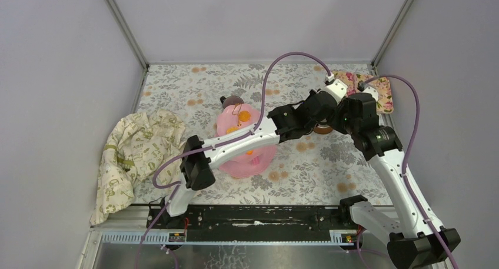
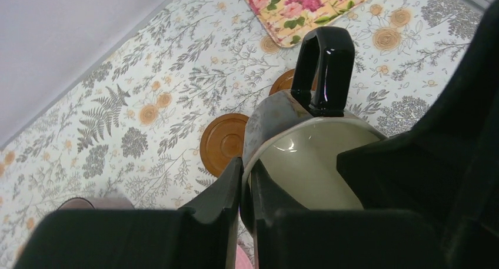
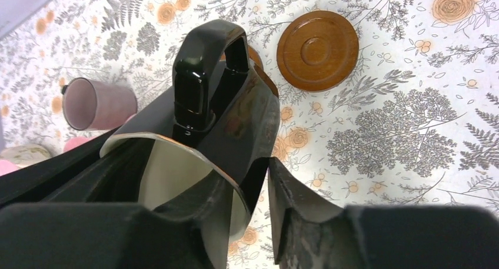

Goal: Serve the afternoon tea
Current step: Place the cup on the coaster.

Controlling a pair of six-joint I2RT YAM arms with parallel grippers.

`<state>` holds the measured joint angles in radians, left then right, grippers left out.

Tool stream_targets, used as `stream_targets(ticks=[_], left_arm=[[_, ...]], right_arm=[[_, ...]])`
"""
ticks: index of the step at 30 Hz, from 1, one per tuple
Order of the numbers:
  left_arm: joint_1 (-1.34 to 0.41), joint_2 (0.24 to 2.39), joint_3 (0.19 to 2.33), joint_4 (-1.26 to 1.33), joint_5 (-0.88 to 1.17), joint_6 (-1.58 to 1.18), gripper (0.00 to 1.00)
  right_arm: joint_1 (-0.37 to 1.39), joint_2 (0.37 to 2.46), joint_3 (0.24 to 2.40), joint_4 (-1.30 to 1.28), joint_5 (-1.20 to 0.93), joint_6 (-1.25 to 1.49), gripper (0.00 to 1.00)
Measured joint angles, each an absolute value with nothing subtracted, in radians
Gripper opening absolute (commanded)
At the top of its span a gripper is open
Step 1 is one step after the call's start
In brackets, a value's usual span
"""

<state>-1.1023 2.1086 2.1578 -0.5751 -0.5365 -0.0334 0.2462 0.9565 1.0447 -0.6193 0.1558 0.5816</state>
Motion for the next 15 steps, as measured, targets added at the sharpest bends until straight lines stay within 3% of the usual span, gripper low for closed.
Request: stream_targets(ticks=[4,13,15], left_arm=[[-1.11,2.101,2.128,-0.551,-0.582,-0.062,0.0],[-1.125,2.098,2.093,-0.522,-0.662,-0.125,0.0],[-1.125,2.097,2.085,-0.517,-0.674,-0.137,0.04]], right_arm=[[0.261,0.967,1.03,-0.618,0.175,0.569,0.01],[0.274,0.997,1.018,-0.601,0.194,0.553,0.0],[0.275,1.005,1.017,-0.595,0.194,0.552,0.0]])
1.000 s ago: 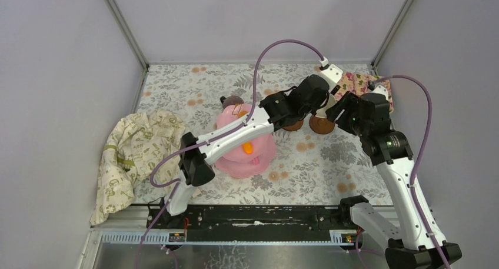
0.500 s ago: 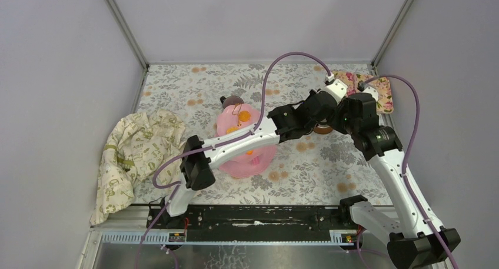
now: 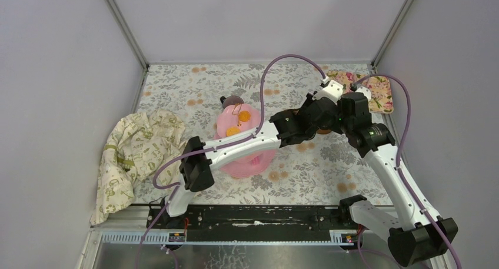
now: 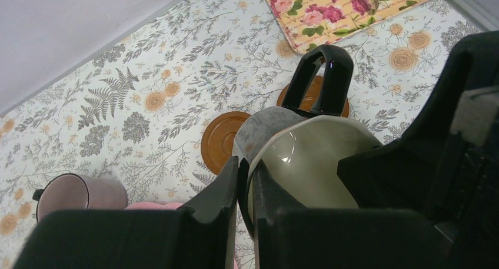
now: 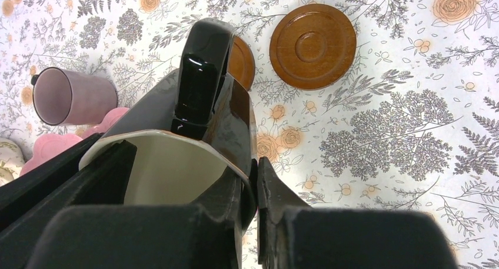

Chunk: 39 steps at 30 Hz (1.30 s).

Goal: Serve the afternoon tea
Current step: Place the cup on the coaster.

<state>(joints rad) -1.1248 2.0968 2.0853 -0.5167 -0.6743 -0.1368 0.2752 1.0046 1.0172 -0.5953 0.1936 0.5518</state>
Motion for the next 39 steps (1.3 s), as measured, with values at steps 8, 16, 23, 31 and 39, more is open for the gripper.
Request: stream_targets(ticks=[8,16,23,31,39], left_arm=[[-1.122,2.048,2.023,-0.457,-0.723,-0.184,0.49],[-1.109,1.956,2.035,-0.364,-0.793,-0.187,0.68],[-1.098,1.928,2.046,-0.299,-0.825,-0.151,0.71],[-1.043,1.725,1.899,-0.214,-0.849,-0.11,0.74],[-0.762,1.407,1.64,-0.158,-0.823,-0.245,0.75]], right_arm=[[0.278,1.024,1.017,-0.564,0.193,0.572,0.0],[0.27,1.087,1.018,-0.583,0.226,0.58,0.0],[0.268,1.162,1.103,-0.643,0.249,0.556,0.0],[0.263,1.31,1.275,-0.664,0.275,0.528,0.0],[0.185,1.499,1.441,-0.737,0.278,0.48,0.0]])
